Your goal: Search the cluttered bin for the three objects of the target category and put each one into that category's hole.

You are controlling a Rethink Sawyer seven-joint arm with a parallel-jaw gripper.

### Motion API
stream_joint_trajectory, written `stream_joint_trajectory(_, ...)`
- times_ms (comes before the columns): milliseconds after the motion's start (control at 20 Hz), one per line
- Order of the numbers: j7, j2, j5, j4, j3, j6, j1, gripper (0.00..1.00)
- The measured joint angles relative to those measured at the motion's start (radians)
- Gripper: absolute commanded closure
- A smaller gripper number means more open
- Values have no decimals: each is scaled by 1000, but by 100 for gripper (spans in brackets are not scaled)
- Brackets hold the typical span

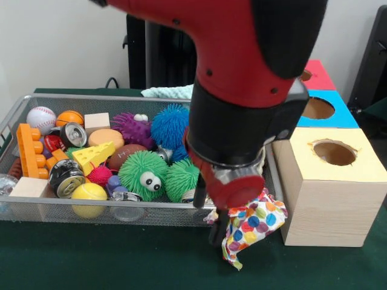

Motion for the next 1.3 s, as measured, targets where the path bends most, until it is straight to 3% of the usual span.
stream_joint_trajectory(250,0,-19,-1,70,81,-98,-1,0)
stream_joint_trajectory(750,0,-47,-1,133,233,-100,-14,0)
stream_joint_trajectory(900,0,-48,-4,130,271,-45,-28,0)
stream_joint_trajectory(1300,0,-53,-12,114,328,224,-60,0)
